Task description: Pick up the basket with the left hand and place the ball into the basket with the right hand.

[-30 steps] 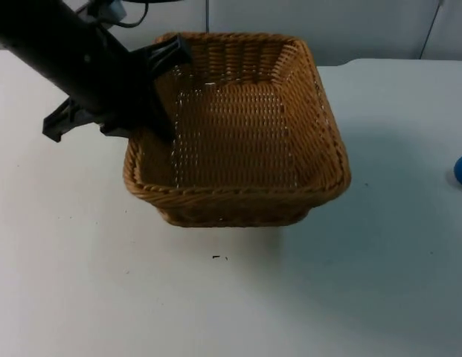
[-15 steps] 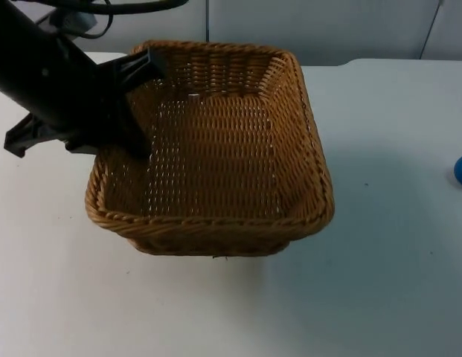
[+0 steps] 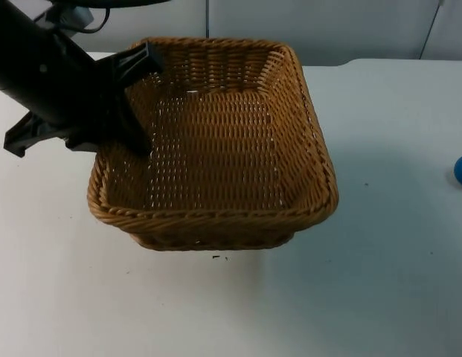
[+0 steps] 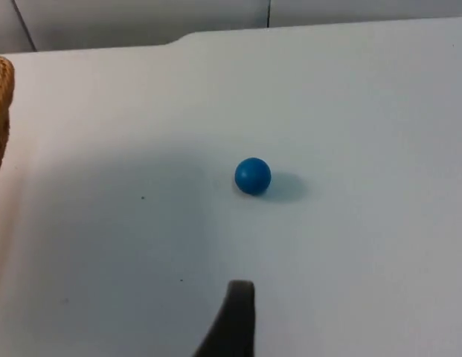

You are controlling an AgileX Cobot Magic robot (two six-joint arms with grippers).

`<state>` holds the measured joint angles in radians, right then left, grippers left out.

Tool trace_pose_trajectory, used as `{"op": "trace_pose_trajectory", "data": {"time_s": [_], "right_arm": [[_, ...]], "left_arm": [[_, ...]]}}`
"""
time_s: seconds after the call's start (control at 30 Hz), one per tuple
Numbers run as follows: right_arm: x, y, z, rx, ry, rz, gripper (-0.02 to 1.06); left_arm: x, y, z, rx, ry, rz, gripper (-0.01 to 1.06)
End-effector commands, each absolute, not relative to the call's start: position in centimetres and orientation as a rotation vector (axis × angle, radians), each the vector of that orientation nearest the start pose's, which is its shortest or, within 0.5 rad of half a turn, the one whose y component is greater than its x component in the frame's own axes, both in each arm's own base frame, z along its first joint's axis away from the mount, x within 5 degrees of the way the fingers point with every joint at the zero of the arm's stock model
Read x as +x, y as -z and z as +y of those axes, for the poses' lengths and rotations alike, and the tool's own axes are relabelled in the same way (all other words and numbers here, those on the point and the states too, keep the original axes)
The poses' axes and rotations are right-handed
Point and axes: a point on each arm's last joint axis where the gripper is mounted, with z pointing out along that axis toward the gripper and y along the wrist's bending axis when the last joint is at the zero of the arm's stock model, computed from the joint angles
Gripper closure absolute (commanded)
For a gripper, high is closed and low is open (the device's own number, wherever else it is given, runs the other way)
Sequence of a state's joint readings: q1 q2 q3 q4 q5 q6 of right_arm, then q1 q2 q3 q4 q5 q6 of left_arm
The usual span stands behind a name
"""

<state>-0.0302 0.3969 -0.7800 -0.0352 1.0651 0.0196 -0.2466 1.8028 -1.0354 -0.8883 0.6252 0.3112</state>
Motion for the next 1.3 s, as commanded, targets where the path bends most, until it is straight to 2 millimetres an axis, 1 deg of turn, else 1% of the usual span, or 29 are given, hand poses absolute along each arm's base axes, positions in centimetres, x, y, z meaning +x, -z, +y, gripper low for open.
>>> {"op": "trace_pose_trajectory", "data": {"time_s": [0.0,0.1,0.13,0.17,0.2,0.27,0.3,0.37,0.43,0.47,0.6,0.63,0.77,0.8,0.93,0.97,1.1,1.13,1.23,1.27], "right_arm": [[6.4,-35.5,-0.6,0.065,0.067,2.195,0.25],[11.1,-35.7,-0.8,0.051,0.069,2.279,0.25],[11.1,-35.7,-0.8,0.051,0.069,2.279,0.25],[12.5,-35.5,-0.8,0.043,0.063,2.302,0.25],[15.1,-34.8,-0.7,0.023,0.040,2.342,0.25],[17.8,-34.1,-0.4,-0.007,-0.005,2.368,0.25],[17.8,-34.1,-0.4,-0.007,-0.005,2.368,0.25],[20.1,-33.1,-0.1,-0.020,-0.056,2.398,0.25],[22.1,-31.9,-0.1,-0.023,-0.067,2.432,0.25],[22.1,-31.9,-0.1,-0.023,-0.067,2.432,0.25],[25.4,-29.9,-0.3,-0.049,-0.050,2.497,0.25],[25.4,-29.9,-0.3,-0.049,-0.050,2.497,0.25],[28.5,-28.5,-0.5,-0.098,-0.030,2.535,0.26],[28.5,-28.5,-0.5,-0.098,-0.030,2.535,0.26],[31.9,-26.8,-0.6,-0.166,-0.015,2.583,0.26],[31.9,-26.8,-0.6,-0.166,-0.015,2.583,0.26],[35.6,-24.1,-0.8,-0.216,-0.008,2.631,0.26],[35.6,-24.1,-0.8,-0.216,-0.008,2.631,0.26],[37.3,-22.0,-0.8,-0.256,-0.009,2.673,0.26],[37.3,-22.0,-0.8,-0.256,-0.009,2.673,0.26]], "left_arm": [[32.6,-18.2,-12.6,-0.183,0.885,2.728,1.04],[32.6,-18.2,-12.7,-0.189,0.891,2.725,1.04],[32.6,-18.2,-12.7,-0.189,0.891,2.725,1.04],[32.7,-18.3,-12.7,-0.181,0.893,2.720,1.04],[32.7,-18.3,-12.7,-0.178,0.892,2.717,1.04],[32.7,-18.3,-12.7,-0.179,0.890,2.715,1.04],[32.7,-18.3,-12.7,-0.179,0.890,2.715,1.04],[32.7,-18.3,-12.7,-0.180,0.889,2.713,1.04],[32.7,-18.3,-12.7,-0.178,0.888,2.713,1.04],[32.7,-18.3,-12.7,-0.178,0.888,2.713,1.04],[32.7,-18.3,-12.7,-0.169,0.886,2.712,1.04],[32.7,-18.3,-12.7,-0.169,0.886,2.712,1.04],[32.7,-18.3,-12.7,-0.167,0.887,2.715,1.04],[32.7,-18.3,-12.7,-0.167,0.887,2.715,1.04],[32.7,-18.3,-12.7,-0.165,0.885,2.716,1.04],[32.7,-18.3,-12.7,-0.165,0.885,2.716,1.04],[32.7,-18.2,-12.7,-0.160,0.883,2.716,1.04],[32.7,-18.2,-12.7,-0.160,0.883,2.716,1.04],[32.7,-18.2,-12.7,-0.160,0.883,2.716,1.04],[32.7,-18.2,-12.7,-0.160,0.883,2.716,1.04]]}}
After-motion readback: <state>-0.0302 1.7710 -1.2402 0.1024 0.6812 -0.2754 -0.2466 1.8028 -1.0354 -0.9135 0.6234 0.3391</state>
